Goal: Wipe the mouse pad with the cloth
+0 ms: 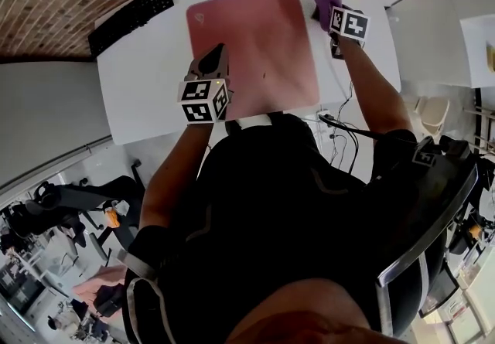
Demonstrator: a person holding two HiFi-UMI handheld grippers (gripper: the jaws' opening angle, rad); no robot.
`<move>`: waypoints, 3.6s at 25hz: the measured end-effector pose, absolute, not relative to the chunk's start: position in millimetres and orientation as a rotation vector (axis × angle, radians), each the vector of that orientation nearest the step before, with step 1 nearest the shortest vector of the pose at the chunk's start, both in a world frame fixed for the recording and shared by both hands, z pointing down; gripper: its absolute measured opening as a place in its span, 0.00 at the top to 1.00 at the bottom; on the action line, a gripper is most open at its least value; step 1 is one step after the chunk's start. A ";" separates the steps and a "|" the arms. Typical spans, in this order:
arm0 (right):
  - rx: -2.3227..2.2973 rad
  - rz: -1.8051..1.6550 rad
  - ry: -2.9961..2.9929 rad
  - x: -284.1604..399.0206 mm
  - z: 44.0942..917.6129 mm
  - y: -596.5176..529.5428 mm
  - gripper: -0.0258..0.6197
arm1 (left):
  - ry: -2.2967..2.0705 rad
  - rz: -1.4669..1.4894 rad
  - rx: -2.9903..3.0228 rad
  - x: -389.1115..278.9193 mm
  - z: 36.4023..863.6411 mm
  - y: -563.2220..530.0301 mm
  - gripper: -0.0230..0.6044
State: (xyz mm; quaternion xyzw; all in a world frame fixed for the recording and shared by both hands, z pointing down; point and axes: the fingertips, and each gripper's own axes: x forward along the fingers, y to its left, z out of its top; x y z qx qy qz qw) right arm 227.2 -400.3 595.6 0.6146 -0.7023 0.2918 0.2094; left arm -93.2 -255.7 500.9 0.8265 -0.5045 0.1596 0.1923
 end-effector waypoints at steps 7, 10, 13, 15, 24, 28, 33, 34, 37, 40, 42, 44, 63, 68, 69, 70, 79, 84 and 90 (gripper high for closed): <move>1.665 0.629 -1.858 228.0 603.9 -441.4 0.87 | -1.442 0.478 2.293 -88.4 503.4 -267.6 0.96; 1.688 0.573 -1.816 228.9 614.4 -454.7 0.87 | -1.468 0.501 2.262 -94.5 509.4 -269.9 0.96; 1.641 0.571 -1.821 209.6 629.8 -458.4 0.87 | -1.500 0.493 2.215 -105.5 513.2 -268.1 0.96; 1.612 0.598 -1.836 192.7 640.1 -460.2 0.87 | -1.521 0.484 2.190 -112.8 514.7 -267.2 0.96; 1.483 0.681 -1.910 116.2 660.5 -453.3 0.87 | -1.580 0.484 2.123 -150.0 522.9 -250.9 0.96; 1.442 0.691 -1.919 90.2 667.2 -450.0 0.87 | -1.614 0.466 2.092 -168.7 524.2 -246.6 0.96; 1.418 0.708 -1.923 68.4 670.3 -446.4 0.87 | -1.651 0.452 2.062 -186.7 525.9 -238.1 0.96; 1.411 0.708 -1.929 63.4 670.3 -446.0 0.87 | -1.656 0.449 2.053 -190.3 527.0 -235.5 0.96; 1.385 0.709 -1.944 46.5 670.8 -444.6 0.87 | -1.668 0.437 2.019 -200.5 530.0 -225.9 0.96; 1.362 0.708 -1.957 29.3 669.8 -442.8 0.87 | -1.672 0.429 2.002 -208.4 529.9 -217.8 0.96; 1.350 0.712 -1.963 17.6 670.0 -441.4 0.87 | -1.685 0.434 2.000 -214.2 528.7 -214.1 0.96; 1.338 0.714 -1.968 5.1 670.5 -439.9 0.87 | -1.700 0.432 1.997 -220.0 526.4 -210.8 0.96; 1.117 0.700 -2.070 -137.9 665.6 -424.5 0.87 | -1.782 0.389 1.893 -280.8 526.9 -166.1 0.96; 1.072 0.676 -2.085 -171.7 665.9 -420.6 0.87 | -1.769 0.338 1.915 -292.6 526.0 -153.2 0.96; 1.063 0.673 -2.089 -178.9 665.2 -419.8 0.87 | -1.767 0.334 1.922 -294.5 524.9 -151.1 0.96; 1.054 0.671 -2.094 -185.8 664.3 -418.8 0.87 | -1.768 0.331 1.926 -296.7 523.5 -149.4 0.96; 0.925 0.652 -2.162 -243.8 658.5 -398.0 0.87 | -1.798 0.303 1.909 -323.2 519.4 -135.2 0.96; 0.879 0.655 -2.218 -270.7 652.8 -384.1 0.87 | -1.765 0.303 1.925 -333.6 524.2 -128.1 0.96; 0.940 0.659 -2.298 -268.1 614.6 -375.3 0.87 | -1.731 0.236 1.955 -342.6 526.8 -128.7 0.96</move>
